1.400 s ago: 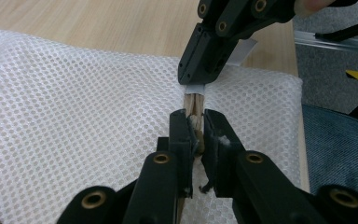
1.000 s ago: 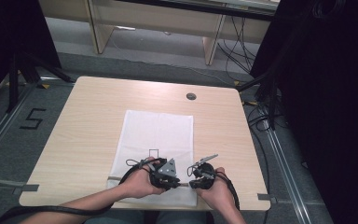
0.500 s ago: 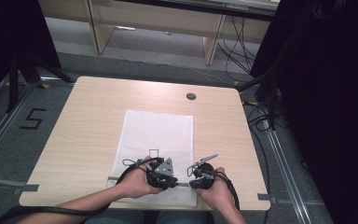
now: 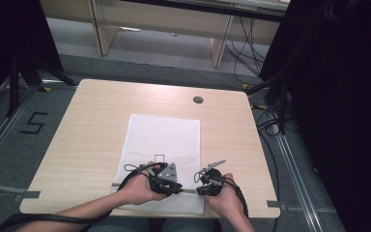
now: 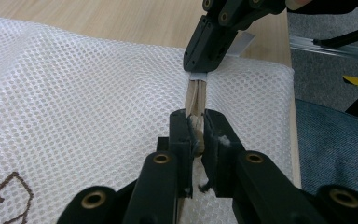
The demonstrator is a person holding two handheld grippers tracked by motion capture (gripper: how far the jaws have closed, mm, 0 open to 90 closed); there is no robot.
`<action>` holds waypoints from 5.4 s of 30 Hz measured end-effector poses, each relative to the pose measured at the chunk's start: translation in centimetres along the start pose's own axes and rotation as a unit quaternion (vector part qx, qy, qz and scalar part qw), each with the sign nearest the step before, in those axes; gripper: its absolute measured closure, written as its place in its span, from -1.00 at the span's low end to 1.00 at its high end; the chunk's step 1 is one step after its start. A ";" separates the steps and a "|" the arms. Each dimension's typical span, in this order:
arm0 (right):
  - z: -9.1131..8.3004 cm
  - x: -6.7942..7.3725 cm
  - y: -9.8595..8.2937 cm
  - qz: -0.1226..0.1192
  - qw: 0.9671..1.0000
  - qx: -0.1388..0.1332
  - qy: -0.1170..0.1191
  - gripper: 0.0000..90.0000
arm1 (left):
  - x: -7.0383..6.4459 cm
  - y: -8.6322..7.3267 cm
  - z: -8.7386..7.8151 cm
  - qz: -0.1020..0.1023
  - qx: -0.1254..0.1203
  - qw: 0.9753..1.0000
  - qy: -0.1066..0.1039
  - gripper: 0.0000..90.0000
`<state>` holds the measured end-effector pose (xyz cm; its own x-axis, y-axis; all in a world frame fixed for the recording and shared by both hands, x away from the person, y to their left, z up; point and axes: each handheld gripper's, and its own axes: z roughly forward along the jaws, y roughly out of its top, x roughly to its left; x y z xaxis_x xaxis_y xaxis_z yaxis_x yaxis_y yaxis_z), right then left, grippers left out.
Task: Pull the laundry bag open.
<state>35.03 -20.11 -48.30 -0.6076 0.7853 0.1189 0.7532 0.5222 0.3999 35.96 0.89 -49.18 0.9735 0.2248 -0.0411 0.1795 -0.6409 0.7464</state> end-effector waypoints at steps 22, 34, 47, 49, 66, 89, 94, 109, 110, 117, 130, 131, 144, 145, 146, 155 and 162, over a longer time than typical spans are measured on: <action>0.0 0.0 0.0 0.009 1.000 0.003 0.000 1.00 | -0.1 -0.2 -0.6 -0.004 0.000 1.000 0.002 0.82; 0.0 0.0 -0.1 0.010 1.000 0.003 0.001 1.00 | 0.0 -0.4 -0.9 -0.003 0.001 1.000 0.002 0.82; 0.0 0.0 0.0 0.010 1.000 0.004 0.000 1.00 | 0.1 -0.6 -1.2 -0.005 0.001 1.000 0.002 0.82; 0.0 0.0 0.0 0.003 1.000 0.000 -0.001 1.00 | 0.1 -0.6 -1.3 -0.004 0.002 1.000 0.003 0.82; -0.1 0.1 -0.1 0.014 1.000 0.007 -0.004 1.00 | 0.1 -0.7 -1.5 0.000 0.003 1.000 0.002 0.82; 0.0 0.0 0.0 0.006 1.000 0.001 0.000 1.00 | 0.1 -0.8 -2.1 0.001 0.003 1.000 0.004 0.82; 0.0 0.0 0.0 0.005 1.000 0.000 0.000 1.00 | 0.2 -1.0 -2.1 0.002 0.003 1.000 0.005 0.82; 0.0 0.0 0.0 0.006 1.000 0.001 0.000 1.00 | 0.4 -1.2 -2.5 0.000 0.007 1.000 0.004 0.82; 0.0 0.0 0.0 0.006 1.000 0.000 0.000 1.00 | 0.4 -1.3 -2.6 0.002 0.006 1.000 0.004 0.82; 0.0 0.0 -0.1 0.008 1.000 0.000 0.000 1.00 | 0.5 -1.4 -2.9 0.000 0.007 1.000 0.003 0.82; 0.0 0.0 0.0 0.007 1.000 0.000 0.000 1.00 | 0.6 -1.7 -3.4 0.000 0.008 1.000 0.005 0.82; 0.0 0.0 0.0 0.007 1.000 0.000 0.000 1.00 | 0.6 -1.7 -3.3 0.000 0.006 1.000 0.005 0.82; 0.0 0.0 -0.1 0.015 1.000 0.004 0.000 1.00 | 0.6 -1.9 -3.6 0.003 0.009 1.000 0.003 0.82; -0.1 0.0 -0.1 0.015 1.000 0.004 0.000 1.00 | 0.7 -1.8 -3.6 0.012 0.008 1.000 0.005 0.82; -0.1 0.0 -0.1 0.015 1.000 0.004 0.000 1.00 | 0.7 -1.8 -3.6 0.008 0.007 1.000 0.003 0.82; -0.1 0.1 -0.1 0.019 1.000 0.006 -0.001 1.00 | 0.8 -2.1 -3.9 -0.003 0.007 1.000 0.001 0.82; -0.1 0.0 -0.1 0.017 1.000 0.004 -0.001 1.00 | 0.8 -2.1 -4.1 0.002 0.008 1.000 0.003 0.82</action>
<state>34.94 -20.14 -48.25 -0.5815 0.8029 0.1311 0.7755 0.4984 0.3876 35.80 5.45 -48.08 0.9733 0.2268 -0.0347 0.1786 -0.6538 0.7353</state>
